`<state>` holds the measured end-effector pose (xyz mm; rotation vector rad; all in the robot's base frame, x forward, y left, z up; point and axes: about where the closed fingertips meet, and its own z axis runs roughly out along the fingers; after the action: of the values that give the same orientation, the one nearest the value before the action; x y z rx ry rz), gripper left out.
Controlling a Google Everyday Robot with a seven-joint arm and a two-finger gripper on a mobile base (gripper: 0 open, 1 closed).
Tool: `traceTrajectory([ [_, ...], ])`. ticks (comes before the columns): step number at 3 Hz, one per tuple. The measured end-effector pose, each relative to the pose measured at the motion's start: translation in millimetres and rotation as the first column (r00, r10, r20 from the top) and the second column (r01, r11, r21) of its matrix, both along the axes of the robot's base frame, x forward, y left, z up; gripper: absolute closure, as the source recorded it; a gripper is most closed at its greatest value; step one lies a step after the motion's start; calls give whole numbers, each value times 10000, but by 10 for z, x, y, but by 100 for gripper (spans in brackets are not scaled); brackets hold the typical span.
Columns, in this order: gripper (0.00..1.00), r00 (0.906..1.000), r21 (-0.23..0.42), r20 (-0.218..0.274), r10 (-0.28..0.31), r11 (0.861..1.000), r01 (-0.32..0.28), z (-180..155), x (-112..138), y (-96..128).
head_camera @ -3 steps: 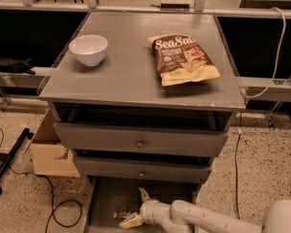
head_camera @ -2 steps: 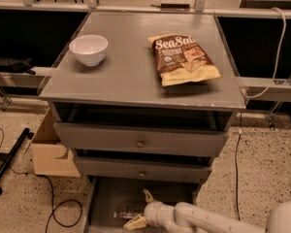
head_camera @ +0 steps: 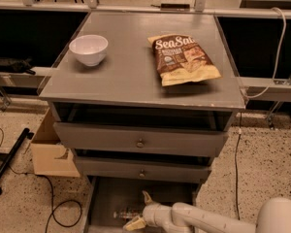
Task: Pick water bottle from bottom drawer and place on counter
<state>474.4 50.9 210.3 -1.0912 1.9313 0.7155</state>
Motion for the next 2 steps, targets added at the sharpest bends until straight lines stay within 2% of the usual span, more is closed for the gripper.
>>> traceTrajectory([
  [1, 0, 9994, -89, 337, 84, 9999, -82, -18, 59, 127],
  [2, 0, 9953, -578, 949, 215, 9982, -160, -169, 182, 169],
])
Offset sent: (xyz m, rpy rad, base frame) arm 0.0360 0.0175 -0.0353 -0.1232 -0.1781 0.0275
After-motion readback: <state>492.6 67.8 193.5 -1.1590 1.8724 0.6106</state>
